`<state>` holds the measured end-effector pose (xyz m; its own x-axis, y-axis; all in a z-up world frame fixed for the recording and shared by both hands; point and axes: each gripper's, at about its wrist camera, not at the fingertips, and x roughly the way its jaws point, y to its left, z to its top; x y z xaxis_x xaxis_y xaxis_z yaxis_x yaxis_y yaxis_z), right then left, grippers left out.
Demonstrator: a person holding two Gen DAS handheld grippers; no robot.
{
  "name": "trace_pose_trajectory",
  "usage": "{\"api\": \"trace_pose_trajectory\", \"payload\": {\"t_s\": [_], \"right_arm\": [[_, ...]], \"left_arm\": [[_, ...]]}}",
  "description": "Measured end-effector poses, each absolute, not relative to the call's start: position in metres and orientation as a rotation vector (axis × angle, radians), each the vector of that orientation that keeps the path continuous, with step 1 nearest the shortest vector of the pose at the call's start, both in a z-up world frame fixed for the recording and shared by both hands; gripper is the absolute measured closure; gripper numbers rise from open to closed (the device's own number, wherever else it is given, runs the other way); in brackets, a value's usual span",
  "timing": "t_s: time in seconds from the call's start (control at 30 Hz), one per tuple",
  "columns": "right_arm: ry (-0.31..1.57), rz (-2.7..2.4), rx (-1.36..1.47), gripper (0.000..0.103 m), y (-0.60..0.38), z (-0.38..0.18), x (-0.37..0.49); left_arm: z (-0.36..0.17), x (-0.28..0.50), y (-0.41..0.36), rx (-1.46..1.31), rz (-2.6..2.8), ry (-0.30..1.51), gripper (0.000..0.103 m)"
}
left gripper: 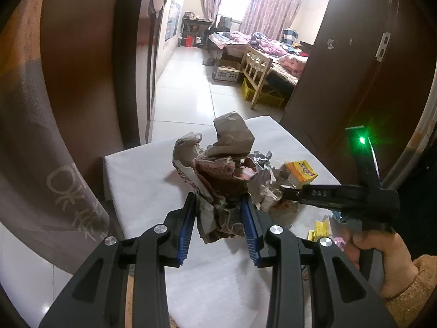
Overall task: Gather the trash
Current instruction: 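Grasp the crumpled newspaper with the right tool while the left tool holds the brown paper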
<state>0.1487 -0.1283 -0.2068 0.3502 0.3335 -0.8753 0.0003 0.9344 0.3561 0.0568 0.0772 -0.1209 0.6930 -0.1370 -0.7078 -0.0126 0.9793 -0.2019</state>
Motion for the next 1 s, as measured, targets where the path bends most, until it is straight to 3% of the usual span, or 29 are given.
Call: {"api": "trace_pose_trajectory", "payload": {"t_s": [0.1, 0.2, 0.27, 0.33, 0.43, 0.47, 0.57, 1.0], "right_arm": [[1.213, 0.214, 0.273, 0.075, -0.128, -0.21, 0.144], [1.251, 0.186, 0.255, 0.057, -0.131, -0.22, 0.148], [1.265, 0.172, 0.259, 0.038, -0.133, -0.225, 0.152], [1.272, 0.158, 0.243, 0.033, -0.128, -0.228, 0.155], [1.302, 0.161, 0.218, 0.036, -0.121, -0.24, 0.158], [1.309, 0.166, 0.221, 0.053, -0.121, -0.243, 0.158], [1.289, 0.199, 0.258, 0.072, -0.12, -0.242, 0.157], [0.943, 0.307, 0.353, 0.073, -0.164, -0.116, 0.09]], "left_arm": [[-0.123, 0.057, 0.077, -0.187, -0.066, 0.8, 0.072], [-0.125, 0.058, 0.071, -0.17, -0.068, 0.812, 0.072], [-0.123, 0.058, 0.068, -0.152, -0.062, 0.807, 0.072], [-0.122, 0.057, 0.068, -0.145, -0.059, 0.799, 0.071], [-0.123, 0.057, 0.069, -0.153, -0.059, 0.8, 0.071], [-0.125, 0.058, 0.069, -0.153, -0.059, 0.808, 0.071], [-0.126, 0.059, 0.071, -0.157, -0.055, 0.813, 0.071], [-0.118, 0.055, 0.057, -0.133, -0.071, 0.807, 0.071]]}}
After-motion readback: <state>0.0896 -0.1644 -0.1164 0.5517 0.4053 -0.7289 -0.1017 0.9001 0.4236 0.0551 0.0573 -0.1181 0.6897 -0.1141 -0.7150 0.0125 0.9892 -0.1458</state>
